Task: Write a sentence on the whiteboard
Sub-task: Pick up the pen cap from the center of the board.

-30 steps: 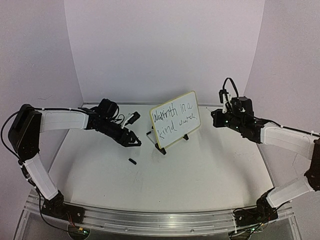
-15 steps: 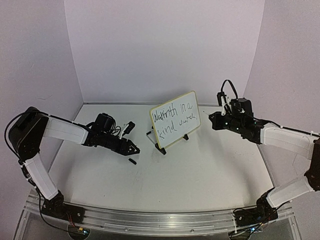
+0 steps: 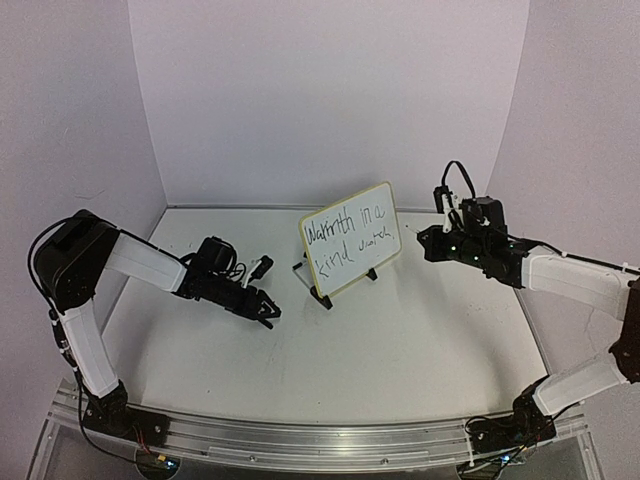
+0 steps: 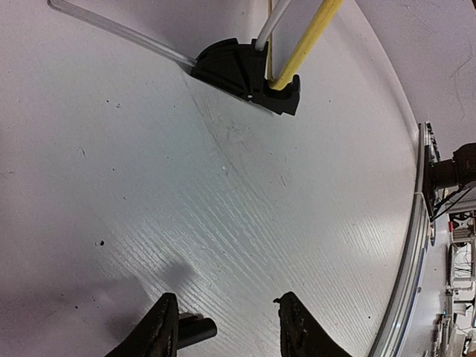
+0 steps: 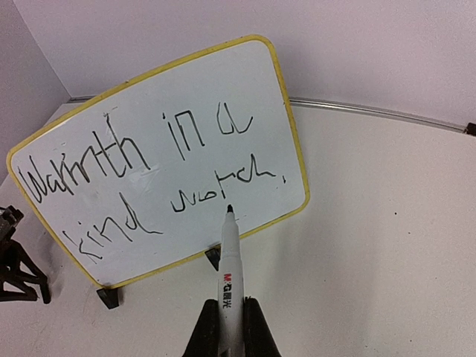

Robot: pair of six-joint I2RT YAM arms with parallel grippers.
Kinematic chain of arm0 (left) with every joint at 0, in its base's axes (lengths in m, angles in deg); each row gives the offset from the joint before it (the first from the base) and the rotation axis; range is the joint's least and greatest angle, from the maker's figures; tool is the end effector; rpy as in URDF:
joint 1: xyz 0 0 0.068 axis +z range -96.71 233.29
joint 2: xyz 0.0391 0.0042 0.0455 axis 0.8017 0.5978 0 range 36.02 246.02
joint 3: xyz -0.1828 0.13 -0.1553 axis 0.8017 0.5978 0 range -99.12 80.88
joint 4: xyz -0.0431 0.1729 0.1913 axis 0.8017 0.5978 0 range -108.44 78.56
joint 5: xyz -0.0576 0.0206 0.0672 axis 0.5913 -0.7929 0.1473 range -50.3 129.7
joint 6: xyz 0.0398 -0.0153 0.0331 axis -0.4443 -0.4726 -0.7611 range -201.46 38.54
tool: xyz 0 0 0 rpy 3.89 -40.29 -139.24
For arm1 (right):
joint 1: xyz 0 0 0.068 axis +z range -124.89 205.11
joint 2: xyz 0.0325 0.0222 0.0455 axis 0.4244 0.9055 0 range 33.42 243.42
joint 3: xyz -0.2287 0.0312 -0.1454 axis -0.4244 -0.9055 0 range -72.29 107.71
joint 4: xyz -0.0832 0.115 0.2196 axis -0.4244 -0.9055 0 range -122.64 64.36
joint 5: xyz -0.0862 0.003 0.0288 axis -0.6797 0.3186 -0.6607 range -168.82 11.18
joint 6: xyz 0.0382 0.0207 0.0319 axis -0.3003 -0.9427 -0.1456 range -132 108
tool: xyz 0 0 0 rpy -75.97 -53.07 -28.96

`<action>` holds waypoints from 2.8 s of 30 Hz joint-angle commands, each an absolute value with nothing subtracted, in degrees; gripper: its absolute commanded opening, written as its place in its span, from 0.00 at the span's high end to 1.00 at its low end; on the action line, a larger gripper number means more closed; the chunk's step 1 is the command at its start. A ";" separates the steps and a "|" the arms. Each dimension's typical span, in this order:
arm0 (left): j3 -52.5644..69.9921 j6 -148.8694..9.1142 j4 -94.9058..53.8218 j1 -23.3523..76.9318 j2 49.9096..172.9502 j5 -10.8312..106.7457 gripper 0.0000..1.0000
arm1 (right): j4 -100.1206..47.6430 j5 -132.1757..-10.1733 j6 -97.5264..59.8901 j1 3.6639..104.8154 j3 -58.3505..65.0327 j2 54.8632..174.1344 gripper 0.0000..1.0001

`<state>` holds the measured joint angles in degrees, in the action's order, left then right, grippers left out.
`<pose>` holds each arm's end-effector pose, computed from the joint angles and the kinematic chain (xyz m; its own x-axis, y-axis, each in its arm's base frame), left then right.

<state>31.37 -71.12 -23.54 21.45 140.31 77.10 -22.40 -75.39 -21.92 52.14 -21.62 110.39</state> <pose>0.2787 -0.1986 0.1258 -0.7722 0.3118 -0.5536 0.6246 0.5321 -0.5717 0.2730 0.1417 0.2731 -0.4302 -0.0265 -0.9023 -0.4349 0.8820 0.1815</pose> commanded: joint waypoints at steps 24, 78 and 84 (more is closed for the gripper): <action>35.43 -72.69 -16.60 18.05 133.30 69.47 0.55 | -22.39 -75.52 -22.16 52.18 -23.16 105.93 1.00; 38.16 -67.41 -1.54 8.95 127.35 45.60 0.87 | -23.03 -75.74 -22.10 52.18 -25.05 102.04 1.00; 39.16 -67.69 -2.85 8.48 127.85 48.30 1.00 | -30.84 -70.55 -20.14 52.21 -21.33 102.03 1.00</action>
